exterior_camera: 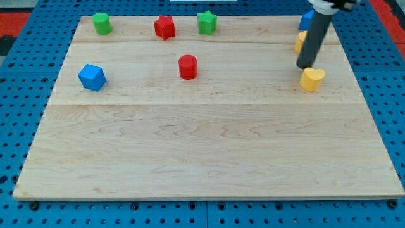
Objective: Point your arm towards yellow heart
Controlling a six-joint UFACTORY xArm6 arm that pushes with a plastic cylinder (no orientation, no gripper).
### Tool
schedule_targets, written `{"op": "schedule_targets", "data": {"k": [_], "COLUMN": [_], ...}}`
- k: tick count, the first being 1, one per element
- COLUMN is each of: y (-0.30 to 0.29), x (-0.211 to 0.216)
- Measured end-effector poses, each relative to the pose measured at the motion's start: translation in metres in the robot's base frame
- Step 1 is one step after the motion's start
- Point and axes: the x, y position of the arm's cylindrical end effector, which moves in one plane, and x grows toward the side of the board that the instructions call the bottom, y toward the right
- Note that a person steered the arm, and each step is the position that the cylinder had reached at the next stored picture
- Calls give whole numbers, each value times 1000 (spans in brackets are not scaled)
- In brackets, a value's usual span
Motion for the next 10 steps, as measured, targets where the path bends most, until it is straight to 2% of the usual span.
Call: {"op": "schedule_targets", "data": {"k": [1, 3, 4, 6, 7, 8, 9, 10], "y": [-24, -30, -14, 20, 24, 8, -22, -52], "x": [-13, 83, 99, 45, 55, 76, 74, 39]}}
